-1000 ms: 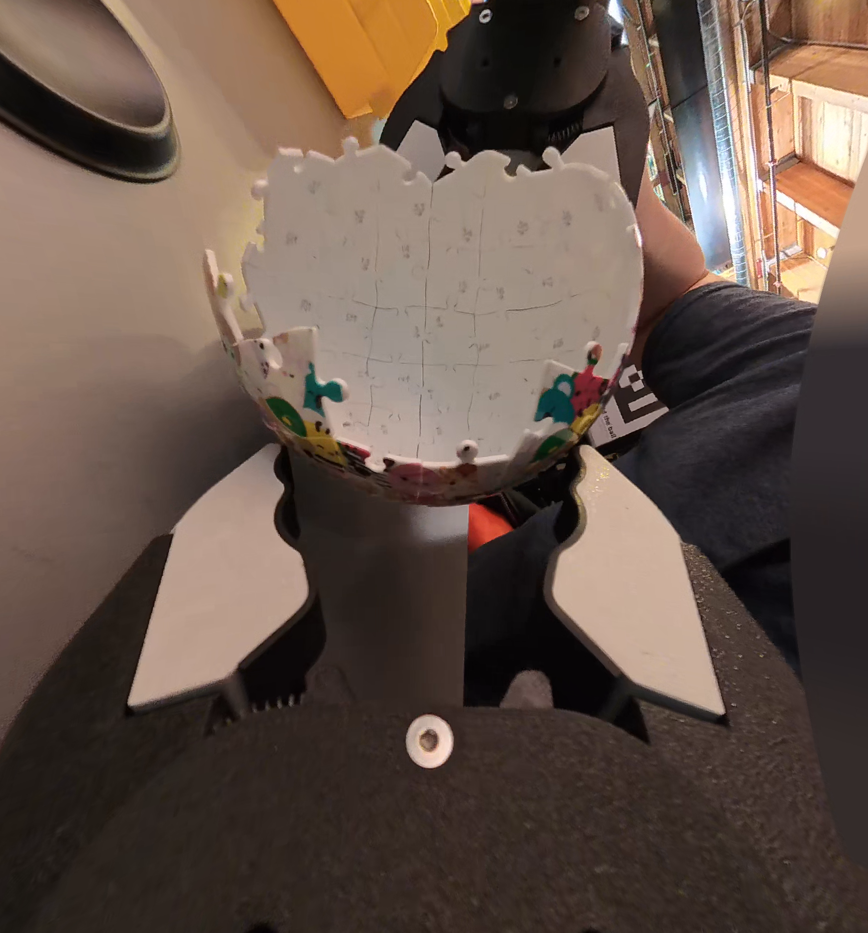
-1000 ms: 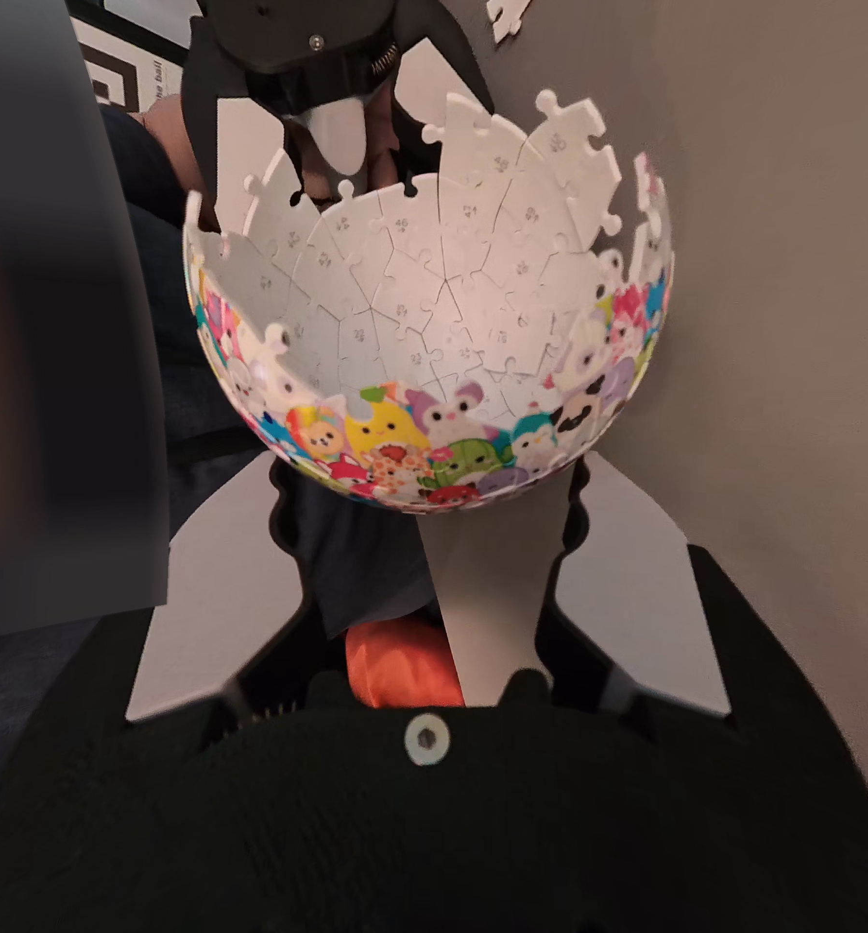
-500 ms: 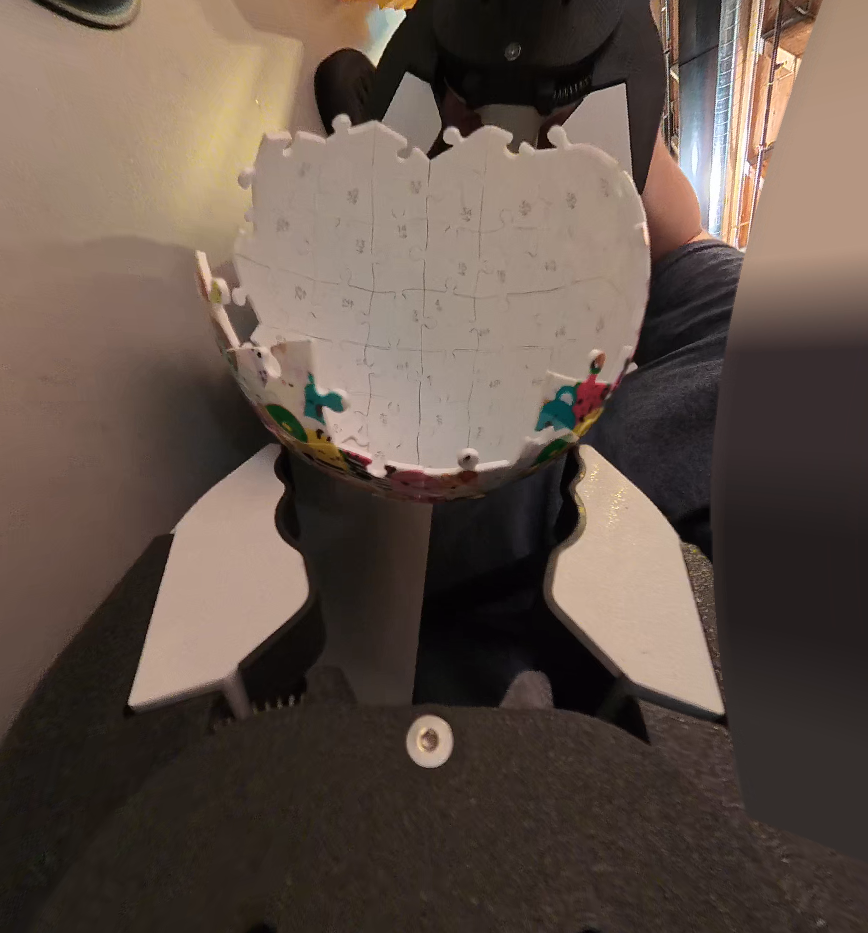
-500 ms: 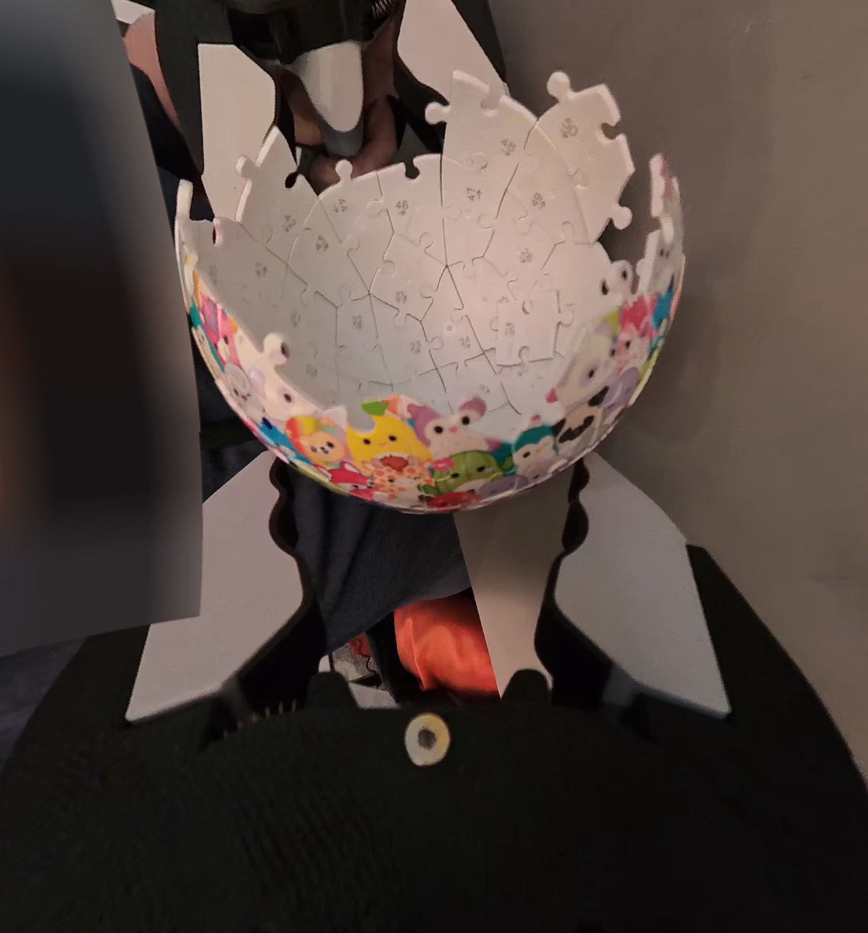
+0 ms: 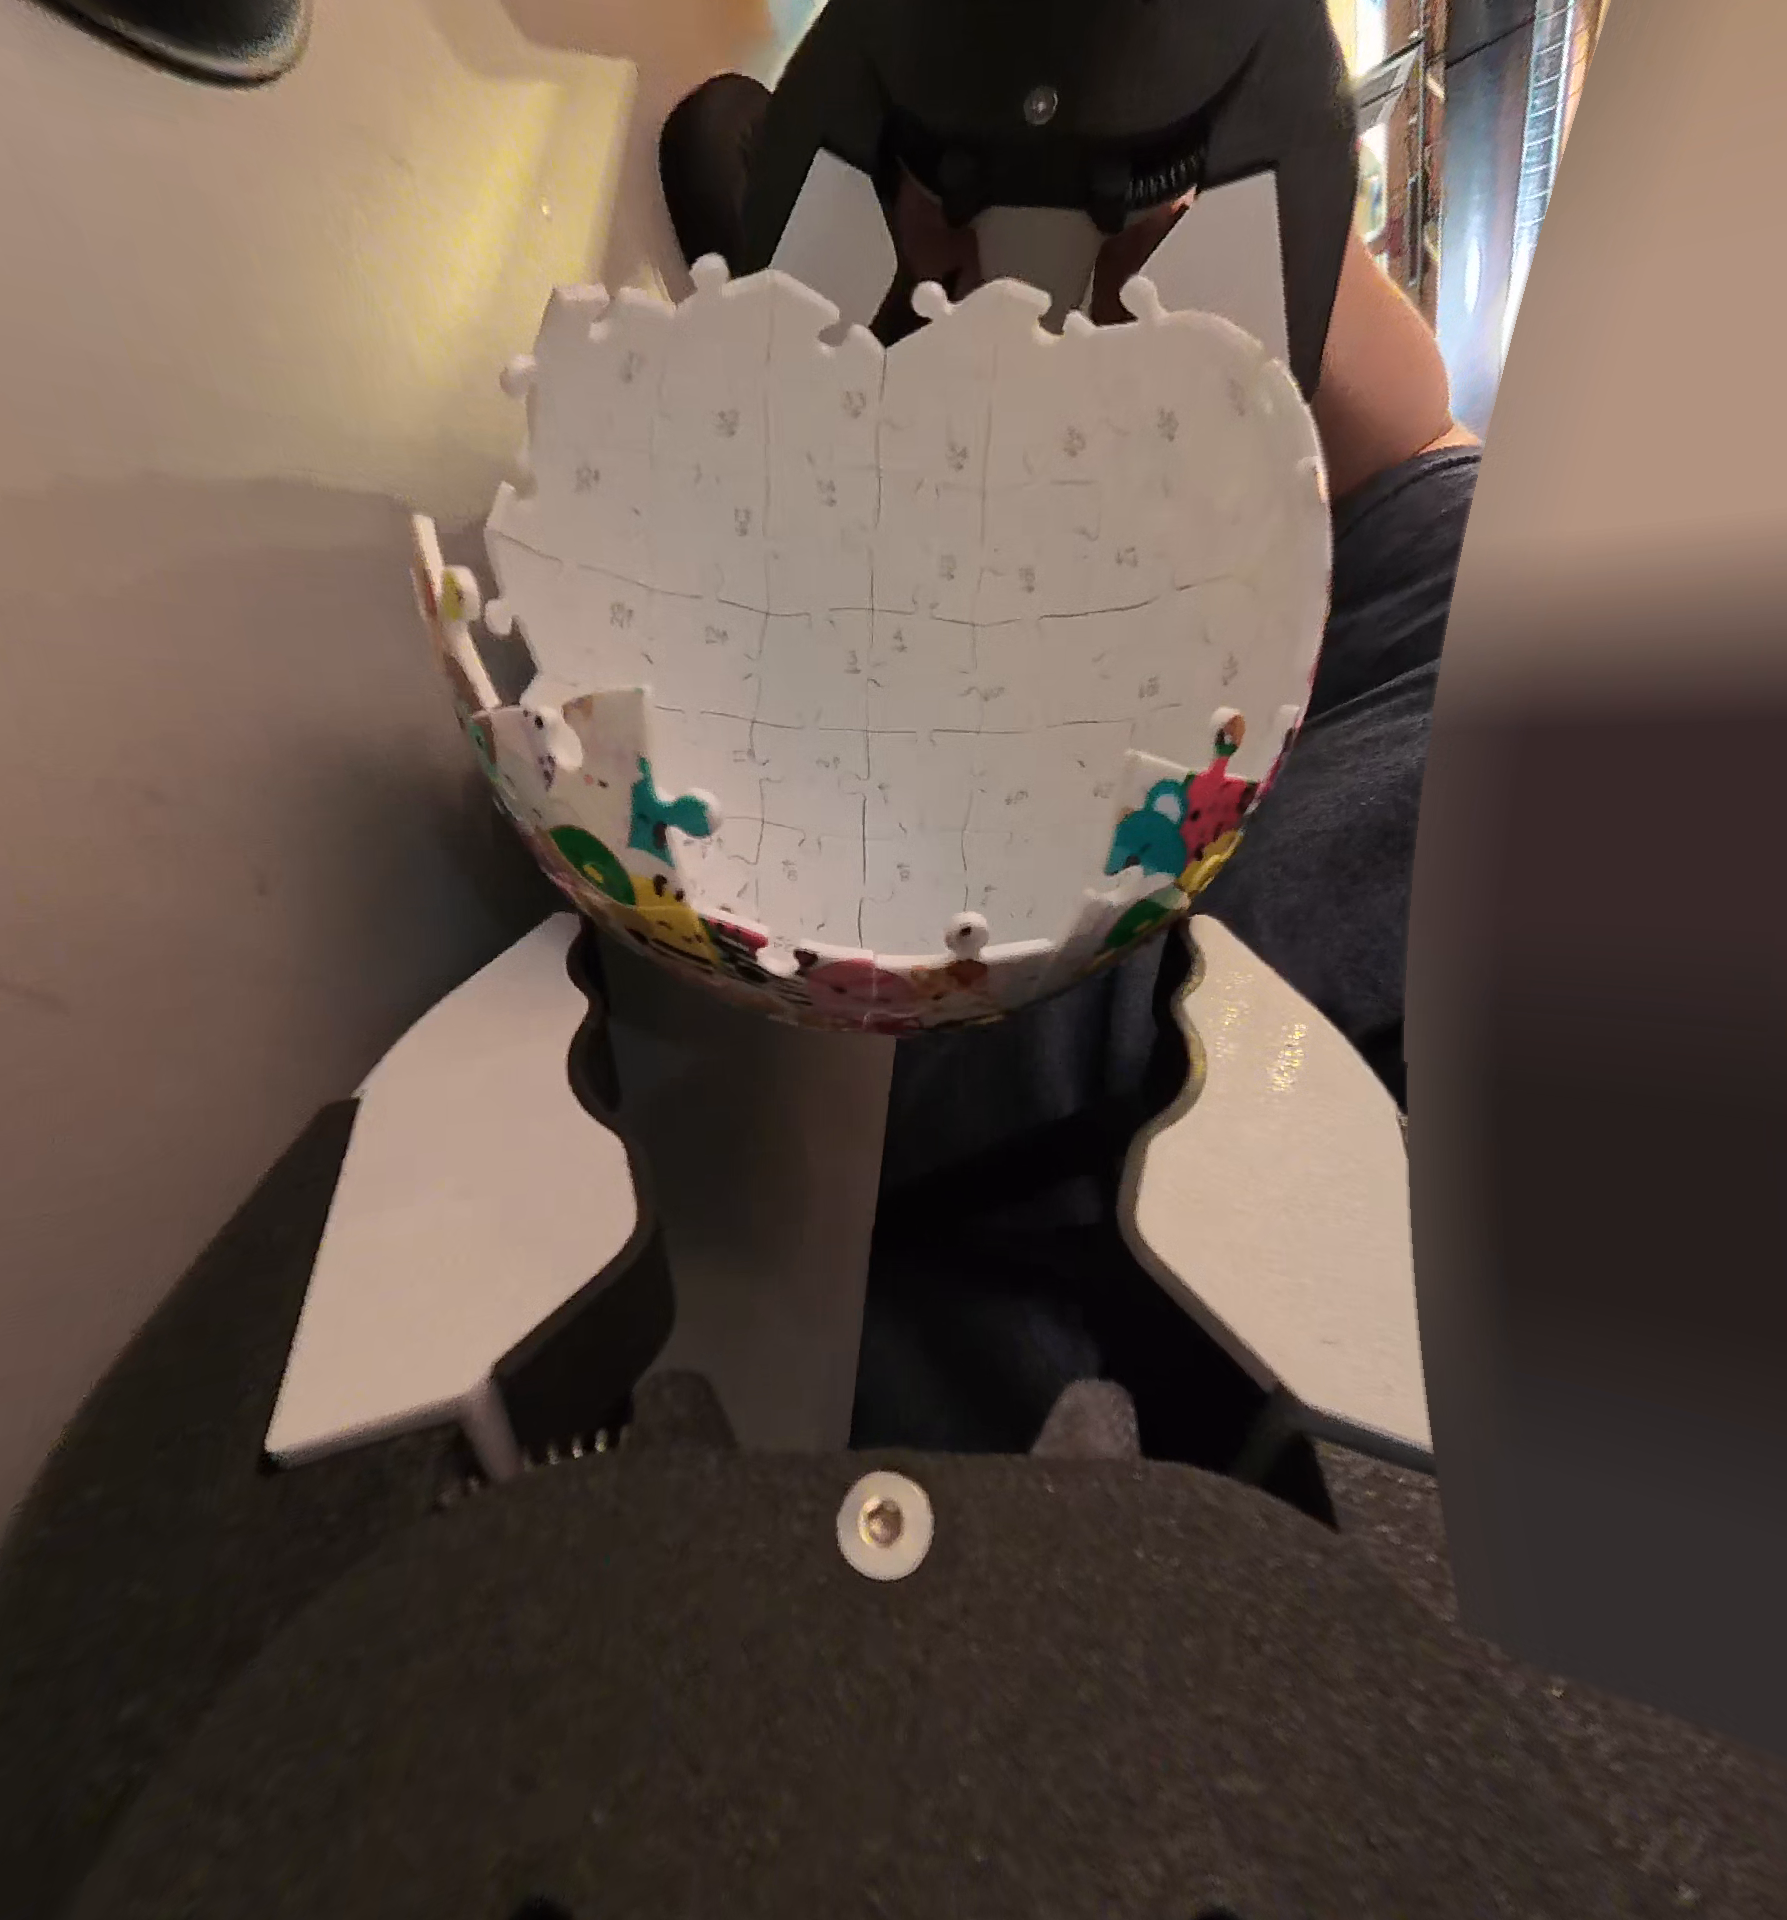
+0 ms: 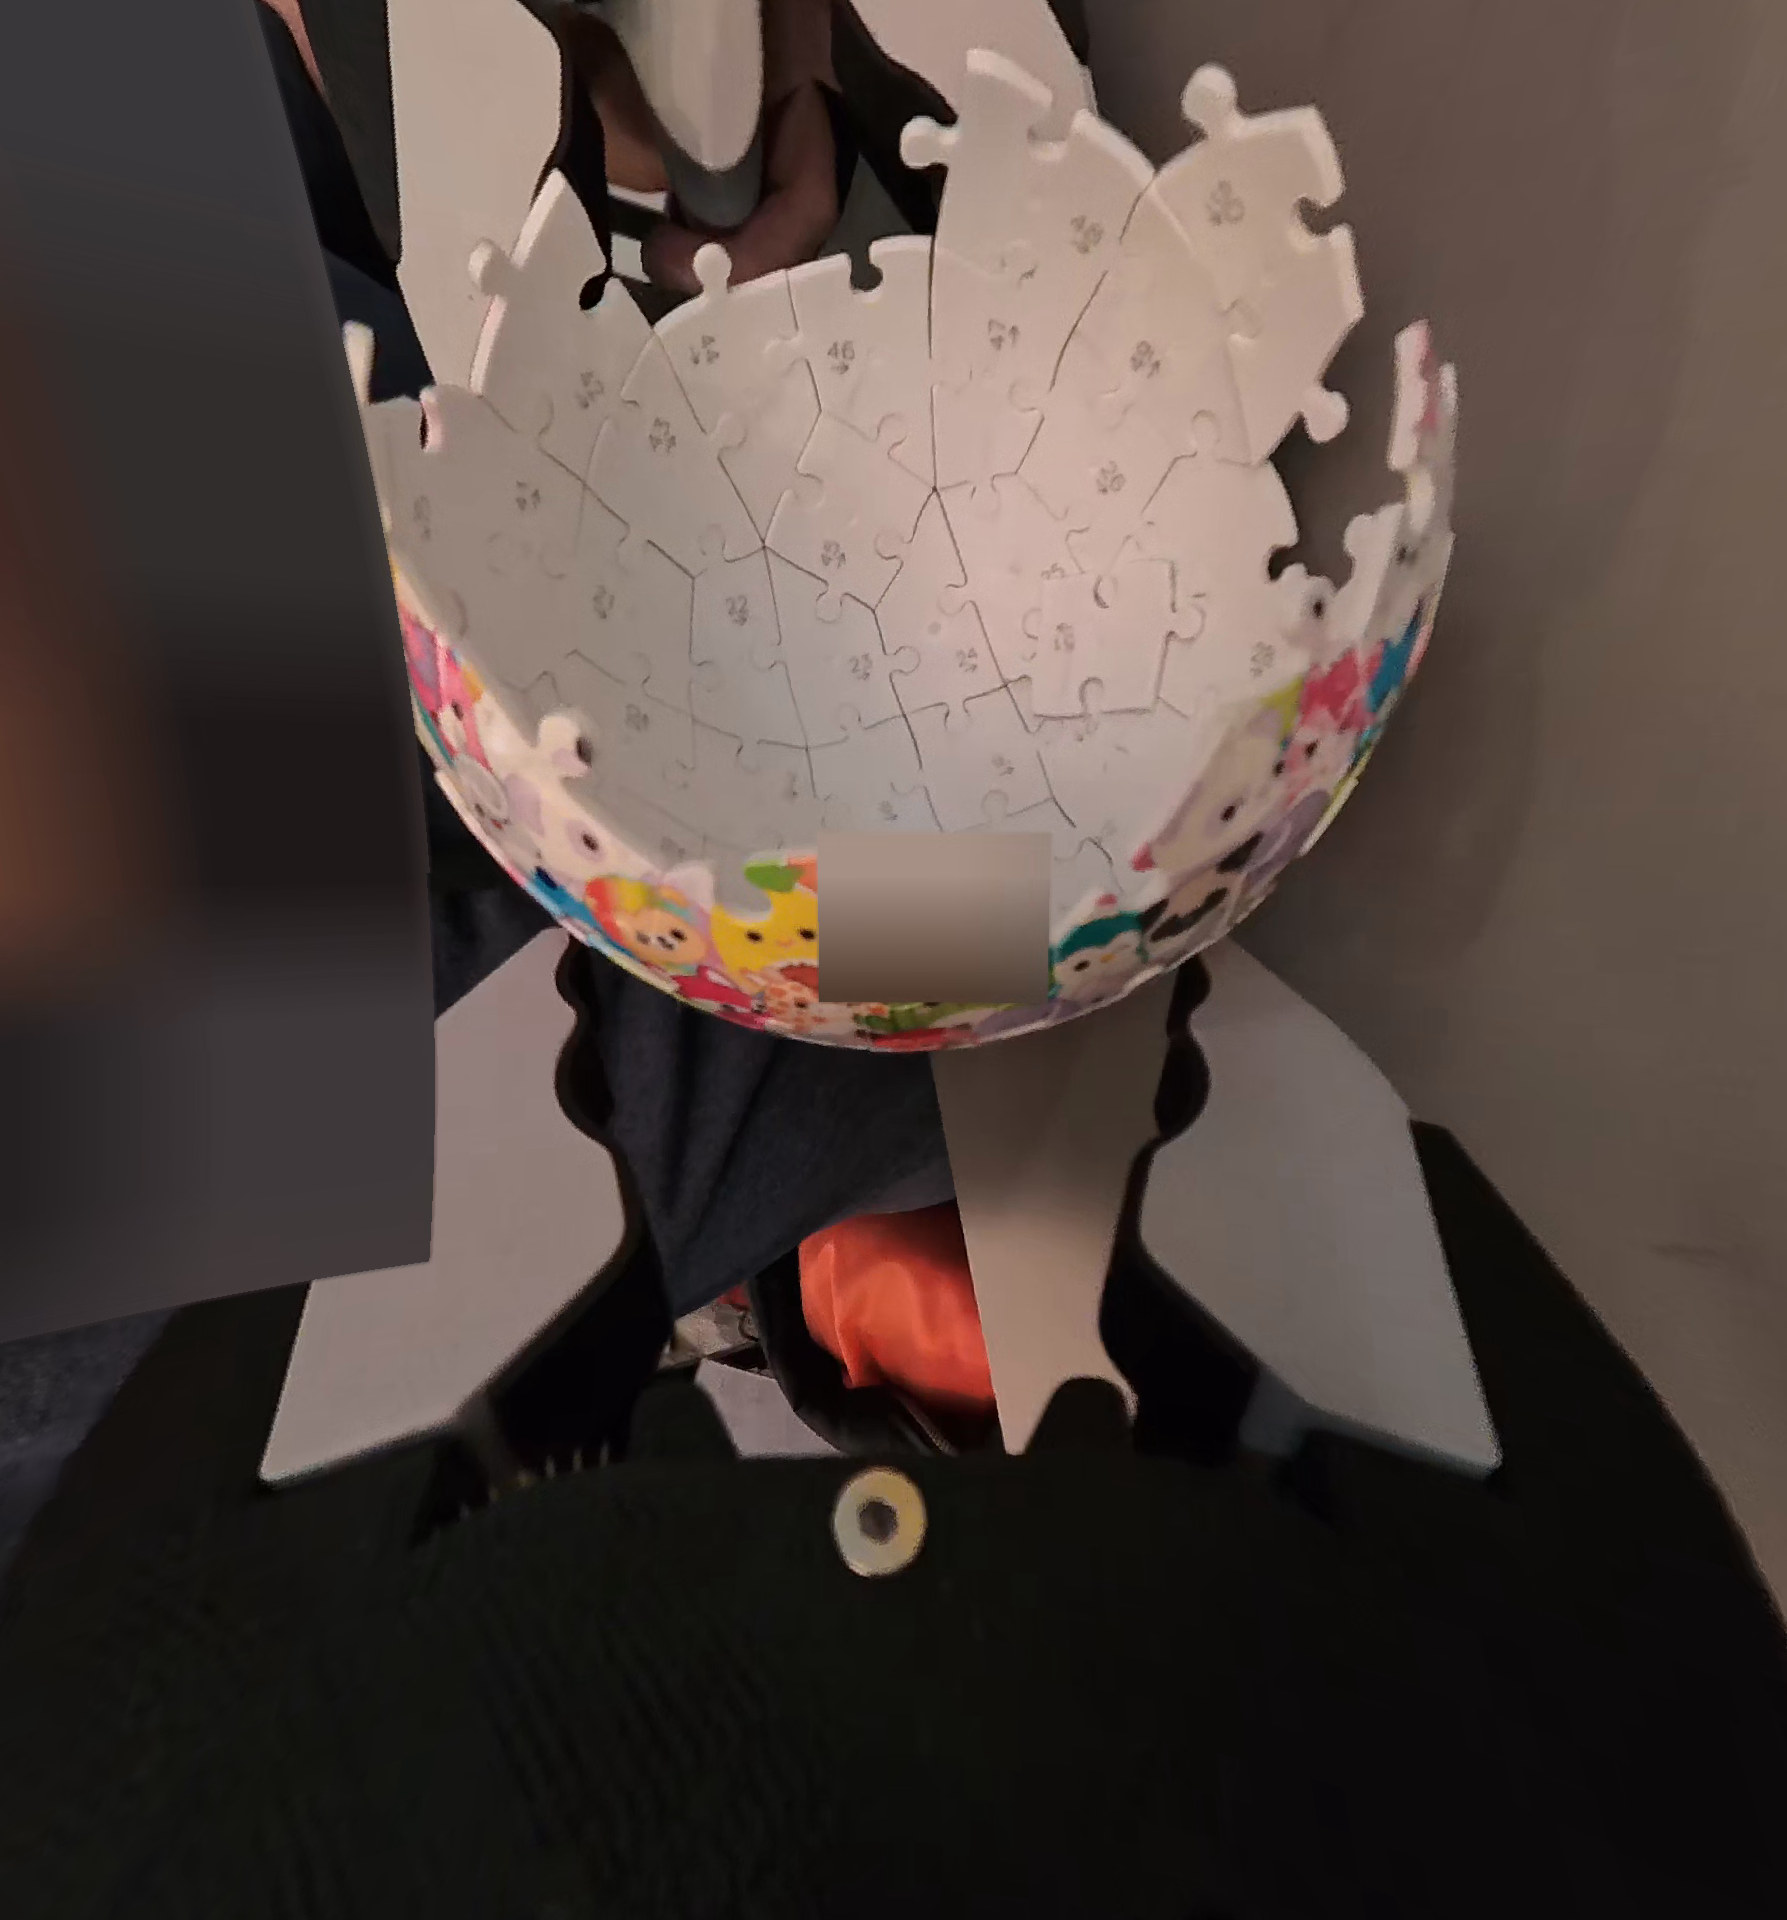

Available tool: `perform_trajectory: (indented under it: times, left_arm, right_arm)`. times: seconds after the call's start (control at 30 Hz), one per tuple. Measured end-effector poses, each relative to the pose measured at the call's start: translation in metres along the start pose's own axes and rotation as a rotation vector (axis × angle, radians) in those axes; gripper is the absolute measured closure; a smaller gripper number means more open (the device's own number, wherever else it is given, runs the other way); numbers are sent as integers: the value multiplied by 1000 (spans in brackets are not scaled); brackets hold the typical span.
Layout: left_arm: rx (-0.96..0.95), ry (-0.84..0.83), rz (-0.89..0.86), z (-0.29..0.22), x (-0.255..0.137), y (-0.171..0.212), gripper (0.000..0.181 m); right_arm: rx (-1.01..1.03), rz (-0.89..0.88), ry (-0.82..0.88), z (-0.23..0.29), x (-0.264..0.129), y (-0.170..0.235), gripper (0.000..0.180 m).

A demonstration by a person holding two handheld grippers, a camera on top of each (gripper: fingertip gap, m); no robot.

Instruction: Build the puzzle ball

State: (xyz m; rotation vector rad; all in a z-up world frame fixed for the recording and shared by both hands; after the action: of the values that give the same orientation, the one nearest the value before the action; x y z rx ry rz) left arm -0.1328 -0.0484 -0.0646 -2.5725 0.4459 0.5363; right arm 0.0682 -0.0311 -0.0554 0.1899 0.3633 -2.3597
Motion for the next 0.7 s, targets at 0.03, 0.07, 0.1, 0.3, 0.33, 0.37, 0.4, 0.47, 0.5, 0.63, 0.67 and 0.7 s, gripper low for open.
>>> perform_trajectory:
  times: [0.03,0.07,0.1,0.3,0.33,0.37,0.4,0.47,0.5,0.63,0.67,0.7]
  left_arm:
    - [11,-4,1,-1,-1,-1,81]
    - [19,-8,1,-1,-1,-2,81]
    - [26,-11,-2,-1,-1,-3,81]
    - [107,-49,-7,0,0,-5,81]
    - [125,-60,-9,1,0,-5,81]
    - [145,-71,-14,2,0,-6,81]
    - [163,-81,-19,2,0,-6,81]
    - [174,-85,-21,4,0,-7,81]
    - [173,-83,-25,5,0,-7,81]
    - [177,-88,-33,4,1,-7,81]
    - [185,-92,-32,3,1,-7,81]
    - [194,-98,-36,3,1,-8,82]
  right_arm:
    - [-8,4,6,1,0,0,74]
    - [-14,6,12,2,0,0,74]
    - [-20,8,18,2,-1,0,74]
    - [-98,-5,82,2,-5,-2,74]
    - [-120,-14,97,2,-5,-3,74]
    - [-145,-21,112,2,-7,-3,74]
    - [-167,-31,127,1,-8,-4,75]
    - [-202,-59,143,1,-11,-5,75]
    - [-211,-68,147,1,-12,-5,75]
    - [-231,-63,166,1,-12,-4,75]
    - [-236,-55,172,1,-11,-4,75]
    - [-242,-47,180,2,-11,-3,75]
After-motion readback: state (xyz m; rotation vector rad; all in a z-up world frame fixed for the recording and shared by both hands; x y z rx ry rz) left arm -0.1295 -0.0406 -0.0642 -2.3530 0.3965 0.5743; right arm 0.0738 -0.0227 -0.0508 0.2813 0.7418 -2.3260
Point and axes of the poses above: each gripper's, where its closed fingertips meet, x out along the fingers, y out of its underside, z = x × y across the jaws, the point moved 9 cm from there along -x, back along the fingers, and after that the axes turned 11 degrees about -y, right-handed, at the moved point
